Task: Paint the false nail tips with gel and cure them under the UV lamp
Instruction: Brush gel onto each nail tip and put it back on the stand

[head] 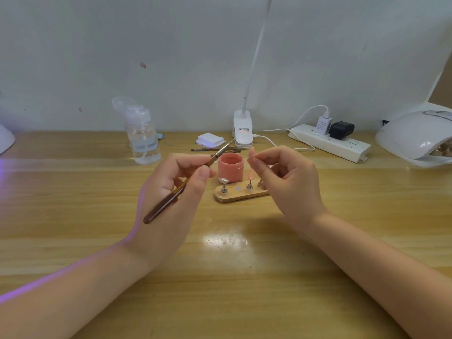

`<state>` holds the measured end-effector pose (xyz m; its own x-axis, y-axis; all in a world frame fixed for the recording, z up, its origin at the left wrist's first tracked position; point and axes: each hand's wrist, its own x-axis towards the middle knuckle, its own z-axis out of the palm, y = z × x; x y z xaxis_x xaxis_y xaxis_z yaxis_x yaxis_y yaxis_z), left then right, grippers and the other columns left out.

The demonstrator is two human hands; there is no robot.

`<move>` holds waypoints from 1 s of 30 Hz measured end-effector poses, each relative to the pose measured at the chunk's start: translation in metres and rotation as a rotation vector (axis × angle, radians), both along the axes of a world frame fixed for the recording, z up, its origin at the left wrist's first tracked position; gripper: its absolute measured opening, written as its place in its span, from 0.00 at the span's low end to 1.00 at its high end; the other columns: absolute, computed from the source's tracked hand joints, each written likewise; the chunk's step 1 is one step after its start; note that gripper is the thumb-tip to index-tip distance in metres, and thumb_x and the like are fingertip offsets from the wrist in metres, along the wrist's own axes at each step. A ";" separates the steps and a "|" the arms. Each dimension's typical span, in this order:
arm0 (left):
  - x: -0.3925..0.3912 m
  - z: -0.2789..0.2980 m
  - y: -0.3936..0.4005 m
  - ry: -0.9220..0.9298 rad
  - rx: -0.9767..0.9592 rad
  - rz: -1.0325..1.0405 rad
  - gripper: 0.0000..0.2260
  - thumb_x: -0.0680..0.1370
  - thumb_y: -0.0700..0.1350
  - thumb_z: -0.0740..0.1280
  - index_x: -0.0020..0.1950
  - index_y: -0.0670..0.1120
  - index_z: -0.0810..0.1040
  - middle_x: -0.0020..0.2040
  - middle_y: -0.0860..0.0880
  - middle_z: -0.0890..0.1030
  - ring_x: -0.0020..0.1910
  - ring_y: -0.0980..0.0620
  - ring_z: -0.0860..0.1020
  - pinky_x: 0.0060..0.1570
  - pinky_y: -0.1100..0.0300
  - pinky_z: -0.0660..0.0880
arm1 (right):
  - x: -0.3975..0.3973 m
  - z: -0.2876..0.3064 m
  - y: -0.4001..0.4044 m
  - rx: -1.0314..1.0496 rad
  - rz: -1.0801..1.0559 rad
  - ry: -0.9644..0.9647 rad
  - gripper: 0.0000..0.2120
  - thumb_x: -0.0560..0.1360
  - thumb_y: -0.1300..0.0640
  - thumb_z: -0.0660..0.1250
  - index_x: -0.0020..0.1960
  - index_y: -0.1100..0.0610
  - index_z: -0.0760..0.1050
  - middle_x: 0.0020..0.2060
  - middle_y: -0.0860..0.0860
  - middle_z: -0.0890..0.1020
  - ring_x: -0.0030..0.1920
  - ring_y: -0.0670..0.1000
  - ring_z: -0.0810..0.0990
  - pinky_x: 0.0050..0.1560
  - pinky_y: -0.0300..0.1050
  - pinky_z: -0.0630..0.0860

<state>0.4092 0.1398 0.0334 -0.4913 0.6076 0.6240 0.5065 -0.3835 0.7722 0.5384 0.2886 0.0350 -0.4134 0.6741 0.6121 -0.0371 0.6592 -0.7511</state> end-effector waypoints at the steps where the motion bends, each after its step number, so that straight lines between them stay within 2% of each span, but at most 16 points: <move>1: 0.002 0.001 0.000 0.017 -0.009 -0.008 0.07 0.76 0.55 0.65 0.52 0.59 0.79 0.48 0.55 0.85 0.50 0.52 0.82 0.50 0.60 0.78 | 0.000 0.000 -0.001 -0.007 -0.001 0.001 0.05 0.73 0.54 0.72 0.45 0.56 0.81 0.35 0.47 0.83 0.29 0.50 0.79 0.35 0.58 0.77; 5: 0.008 0.002 -0.001 0.093 -0.016 -0.028 0.06 0.78 0.48 0.67 0.53 0.59 0.79 0.49 0.62 0.84 0.52 0.60 0.81 0.48 0.67 0.76 | -0.002 -0.001 -0.004 -0.018 0.004 -0.003 0.03 0.73 0.55 0.73 0.44 0.54 0.81 0.35 0.46 0.83 0.28 0.48 0.79 0.34 0.56 0.78; 8: 0.009 0.001 -0.001 0.100 -0.035 -0.034 0.07 0.78 0.47 0.66 0.53 0.58 0.79 0.48 0.62 0.84 0.51 0.61 0.81 0.48 0.68 0.75 | -0.002 -0.002 -0.004 -0.005 0.011 0.001 0.01 0.73 0.58 0.73 0.45 0.54 0.81 0.35 0.48 0.83 0.29 0.52 0.79 0.34 0.56 0.77; 11: 0.006 -0.001 -0.002 0.116 -0.047 -0.040 0.04 0.77 0.48 0.65 0.49 0.56 0.79 0.43 0.59 0.84 0.45 0.60 0.80 0.45 0.70 0.72 | -0.002 -0.002 -0.005 0.016 0.013 -0.001 0.02 0.73 0.59 0.73 0.44 0.53 0.81 0.35 0.45 0.83 0.29 0.55 0.79 0.33 0.57 0.76; 14: 0.004 -0.001 -0.003 0.110 -0.019 -0.045 0.06 0.75 0.49 0.62 0.46 0.56 0.79 0.40 0.56 0.84 0.43 0.57 0.80 0.44 0.68 0.72 | -0.002 -0.002 -0.004 0.021 0.012 -0.001 0.02 0.73 0.58 0.72 0.43 0.52 0.80 0.35 0.45 0.83 0.29 0.55 0.79 0.32 0.58 0.76; 19: 0.003 -0.001 -0.001 0.062 -0.031 -0.045 0.06 0.77 0.53 0.63 0.50 0.60 0.79 0.46 0.57 0.85 0.49 0.55 0.81 0.49 0.64 0.76 | -0.003 -0.005 -0.003 0.014 0.018 0.003 0.01 0.74 0.58 0.72 0.44 0.54 0.81 0.36 0.48 0.84 0.29 0.56 0.79 0.33 0.58 0.77; 22: 0.003 -0.002 -0.002 0.111 -0.038 -0.046 0.07 0.76 0.50 0.62 0.48 0.55 0.79 0.42 0.57 0.84 0.45 0.58 0.80 0.45 0.68 0.73 | -0.004 -0.007 -0.003 0.000 0.038 -0.003 0.01 0.74 0.60 0.72 0.46 0.57 0.81 0.36 0.47 0.84 0.29 0.55 0.80 0.32 0.59 0.77; 25: 0.001 -0.001 -0.002 0.112 -0.007 -0.056 0.06 0.75 0.49 0.62 0.46 0.55 0.79 0.39 0.55 0.84 0.43 0.57 0.80 0.45 0.67 0.73 | -0.003 -0.008 -0.002 -0.004 0.040 -0.013 0.02 0.74 0.60 0.72 0.47 0.58 0.82 0.36 0.48 0.84 0.30 0.54 0.80 0.32 0.59 0.77; 30: 0.003 0.001 -0.002 0.042 -0.031 -0.041 0.06 0.76 0.55 0.64 0.51 0.63 0.79 0.46 0.56 0.85 0.49 0.51 0.81 0.48 0.57 0.77 | -0.003 -0.009 -0.002 -0.011 0.035 -0.016 0.02 0.74 0.61 0.72 0.47 0.58 0.82 0.35 0.49 0.84 0.29 0.54 0.79 0.33 0.58 0.76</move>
